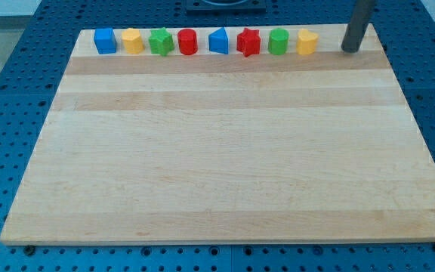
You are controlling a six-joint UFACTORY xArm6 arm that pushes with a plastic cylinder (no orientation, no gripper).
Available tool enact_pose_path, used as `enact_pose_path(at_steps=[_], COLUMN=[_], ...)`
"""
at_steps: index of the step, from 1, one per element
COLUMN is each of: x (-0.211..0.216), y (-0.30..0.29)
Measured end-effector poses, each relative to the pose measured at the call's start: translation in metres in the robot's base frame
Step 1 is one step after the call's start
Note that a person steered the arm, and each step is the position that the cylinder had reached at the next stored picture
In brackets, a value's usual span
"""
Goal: Slide the yellow heart towards center left
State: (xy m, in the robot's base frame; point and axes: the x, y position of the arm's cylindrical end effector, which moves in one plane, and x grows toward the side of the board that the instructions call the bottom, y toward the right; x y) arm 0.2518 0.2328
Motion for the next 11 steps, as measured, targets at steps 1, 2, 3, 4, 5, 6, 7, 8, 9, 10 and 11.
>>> enact_pose_path(at_steps=[1, 2, 3, 4, 5, 6, 7, 8, 9, 10, 11], x=[-0.033, -0.047, -0.046, -0.044, -0.042, -0.033, -0.024, -0.015, -0.010, -0.010, 0.003], y=[0.000, -0.011, -0.035, -0.044, -0.044, -0.044, -0.044, -0.052, -0.068, -0.080, -0.088])
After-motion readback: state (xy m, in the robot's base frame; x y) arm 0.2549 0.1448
